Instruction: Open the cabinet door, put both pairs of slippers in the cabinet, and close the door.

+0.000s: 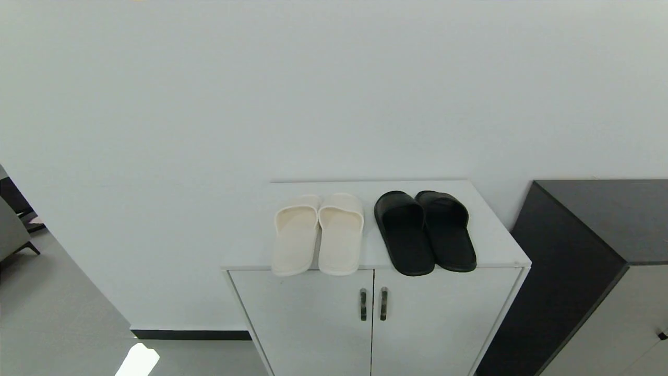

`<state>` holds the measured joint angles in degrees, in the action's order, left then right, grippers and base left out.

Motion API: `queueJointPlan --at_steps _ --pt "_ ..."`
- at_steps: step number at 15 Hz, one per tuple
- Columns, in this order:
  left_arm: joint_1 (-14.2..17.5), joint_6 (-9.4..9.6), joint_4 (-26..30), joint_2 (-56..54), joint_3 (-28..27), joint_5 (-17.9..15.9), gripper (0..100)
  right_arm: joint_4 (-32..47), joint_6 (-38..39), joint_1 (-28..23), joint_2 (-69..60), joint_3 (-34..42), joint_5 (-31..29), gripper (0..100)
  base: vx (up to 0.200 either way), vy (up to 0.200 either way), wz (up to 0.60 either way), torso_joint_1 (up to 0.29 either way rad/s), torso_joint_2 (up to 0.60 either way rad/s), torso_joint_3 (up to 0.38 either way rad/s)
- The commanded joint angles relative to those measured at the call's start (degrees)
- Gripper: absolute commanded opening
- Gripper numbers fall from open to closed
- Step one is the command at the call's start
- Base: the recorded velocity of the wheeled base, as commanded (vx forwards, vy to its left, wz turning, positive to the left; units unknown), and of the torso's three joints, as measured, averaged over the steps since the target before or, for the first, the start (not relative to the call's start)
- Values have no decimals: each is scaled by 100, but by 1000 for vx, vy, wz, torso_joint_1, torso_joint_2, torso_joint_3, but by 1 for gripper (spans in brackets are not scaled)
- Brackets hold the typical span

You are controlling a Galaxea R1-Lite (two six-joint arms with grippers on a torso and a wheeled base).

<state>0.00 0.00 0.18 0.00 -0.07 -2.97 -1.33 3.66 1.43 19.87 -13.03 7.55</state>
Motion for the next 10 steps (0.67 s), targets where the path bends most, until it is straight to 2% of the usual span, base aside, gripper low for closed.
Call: queueJointPlan --at_steps 1,3,7,10 --pt "0 0 -1 0 -1 -1 0 -676 30 394 1959 -314 116 100 0 0 0 0 0 0" --pt "0 0 -1 0 -1 -1 0 -1159 91 912 2996 -736 -166 100 0 0 0 0 0 0" --pt "0 0 -1 0 -1 -1 0 -1361 1014 2705 4561 -1940 -1414 100 0 0 0 0 0 0" --pt "0 9 -1 0 -1 -10 0 -1423 1058 3101 5466 -2511 -1713 100 0 0 0 0 0 0"
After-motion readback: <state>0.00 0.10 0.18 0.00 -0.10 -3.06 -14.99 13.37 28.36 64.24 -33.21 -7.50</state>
